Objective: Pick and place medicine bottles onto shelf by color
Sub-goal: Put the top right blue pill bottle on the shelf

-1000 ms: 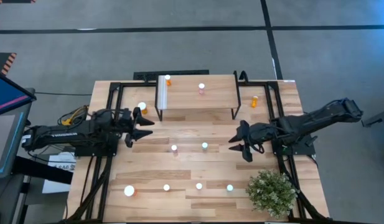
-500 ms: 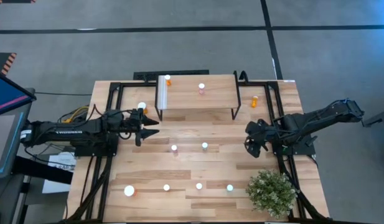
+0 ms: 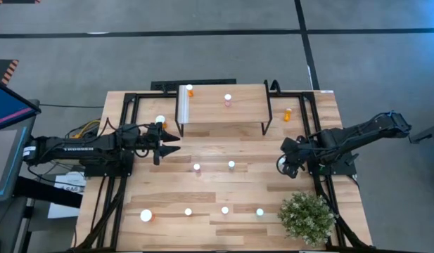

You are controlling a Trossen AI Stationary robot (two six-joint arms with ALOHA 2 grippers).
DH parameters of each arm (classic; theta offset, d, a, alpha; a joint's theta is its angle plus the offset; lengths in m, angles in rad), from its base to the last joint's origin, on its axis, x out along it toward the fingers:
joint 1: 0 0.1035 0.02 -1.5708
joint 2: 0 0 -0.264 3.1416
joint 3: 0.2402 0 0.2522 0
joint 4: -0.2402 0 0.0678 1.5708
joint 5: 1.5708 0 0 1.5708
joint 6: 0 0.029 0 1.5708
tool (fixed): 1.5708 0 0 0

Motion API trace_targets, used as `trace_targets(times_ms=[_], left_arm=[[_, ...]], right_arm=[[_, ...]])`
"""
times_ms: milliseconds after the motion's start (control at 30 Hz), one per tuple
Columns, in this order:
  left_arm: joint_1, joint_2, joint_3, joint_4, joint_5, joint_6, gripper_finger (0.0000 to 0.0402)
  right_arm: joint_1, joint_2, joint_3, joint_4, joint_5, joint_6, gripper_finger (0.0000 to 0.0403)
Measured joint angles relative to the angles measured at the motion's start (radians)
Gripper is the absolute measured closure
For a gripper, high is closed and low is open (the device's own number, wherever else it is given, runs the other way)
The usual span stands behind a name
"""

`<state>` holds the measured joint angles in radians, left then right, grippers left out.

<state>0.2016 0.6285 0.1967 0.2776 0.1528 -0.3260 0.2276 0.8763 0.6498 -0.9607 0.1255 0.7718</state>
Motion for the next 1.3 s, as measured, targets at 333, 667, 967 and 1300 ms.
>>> trace_targets(times_ms=[333, 667, 967, 1300], left_arm=[[0.000, 0.000, 0.000, 0.005, 0.001, -0.001, 0.0187], [0.000, 0.000, 0.000, 0.002, 0.003, -0.001, 0.0187], [0.000, 0.000, 0.000, 0.001, 0.003, -0.001, 0.0187], [0.000, 0.000, 0.000, -0.005, 0.016, -0.001, 0.0187]], right_arm=[[-0.034, 0.117, 0.000, 0.009, 0.057, -0.020, 0.0217], [-0.068, 0.190, 0.000, 0.027, 0.034, -0.062, 0.0179], [-0.066, 0.192, 0.000, 0.029, 0.030, -0.064, 0.0175], [-0.066, 0.198, 0.000, 0.033, 0.001, -0.033, 0.0175]])
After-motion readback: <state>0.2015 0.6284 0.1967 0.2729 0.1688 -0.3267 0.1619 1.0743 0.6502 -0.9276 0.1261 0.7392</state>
